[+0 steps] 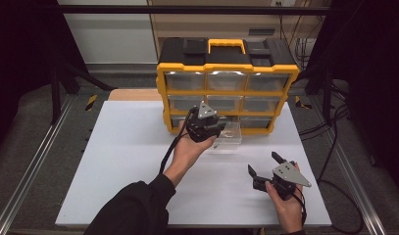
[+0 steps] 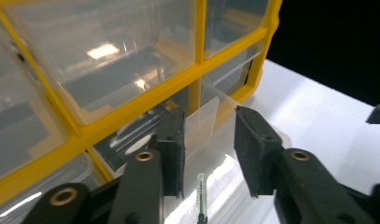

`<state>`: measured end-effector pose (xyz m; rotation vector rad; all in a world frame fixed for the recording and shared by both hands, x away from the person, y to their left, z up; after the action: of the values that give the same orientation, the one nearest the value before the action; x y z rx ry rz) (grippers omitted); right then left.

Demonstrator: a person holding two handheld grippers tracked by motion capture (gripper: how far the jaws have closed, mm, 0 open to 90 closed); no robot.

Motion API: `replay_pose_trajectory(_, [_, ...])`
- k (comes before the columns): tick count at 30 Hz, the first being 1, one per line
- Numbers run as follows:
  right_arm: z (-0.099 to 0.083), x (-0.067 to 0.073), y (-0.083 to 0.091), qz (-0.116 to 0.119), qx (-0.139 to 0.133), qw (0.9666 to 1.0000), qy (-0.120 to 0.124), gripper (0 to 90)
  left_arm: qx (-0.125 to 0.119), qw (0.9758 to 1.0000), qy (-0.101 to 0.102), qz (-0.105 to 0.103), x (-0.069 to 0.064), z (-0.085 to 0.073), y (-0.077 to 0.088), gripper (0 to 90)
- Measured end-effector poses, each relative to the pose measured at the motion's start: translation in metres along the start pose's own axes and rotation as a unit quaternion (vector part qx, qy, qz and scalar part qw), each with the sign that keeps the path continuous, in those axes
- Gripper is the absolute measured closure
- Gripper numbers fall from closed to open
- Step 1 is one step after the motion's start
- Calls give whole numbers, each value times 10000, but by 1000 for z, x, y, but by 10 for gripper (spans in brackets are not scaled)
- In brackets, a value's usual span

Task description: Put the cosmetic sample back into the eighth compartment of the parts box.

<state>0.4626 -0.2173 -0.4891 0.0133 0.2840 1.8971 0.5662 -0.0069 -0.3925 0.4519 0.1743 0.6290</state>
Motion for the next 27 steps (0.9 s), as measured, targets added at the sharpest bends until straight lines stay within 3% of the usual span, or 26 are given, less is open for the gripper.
replay_pose_trajectory(2, [1,2,-1,5,-35,10000,-14,67,-83,9998,-157,35,-3,-1,7,550])
replay_pose_trajectory(6, [1,9,-3,71,10,10000,11,65,-52,9999,-122,32,-8,-11,19,416])
replay_pose_trajectory(11, [4,12,-1,61,-96,9998,-142,63,-184,9998,28,6,-9,-19,33,368])
replay_pose_trajectory(20, [5,14,-2,162,-136,9997,-110,60,-277,9996,-86,53,-6,-34,52,216])
replay_pose_trajectory(27, [8,14,1,41,-178,9997,-158,59,-344,9994,-15,105,3,-45,69,130])
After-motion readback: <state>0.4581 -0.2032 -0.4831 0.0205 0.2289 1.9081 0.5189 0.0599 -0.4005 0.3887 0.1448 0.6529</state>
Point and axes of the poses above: each handheld gripper's, and its own axes: y roughly backward along the jaws, z roughly out of its top, x roughly to its left, the point moved 5 cm from there along -y, roughly forward along the jaws, and after that the axes turned 5 degrees about -z, right-handed, at the moved point
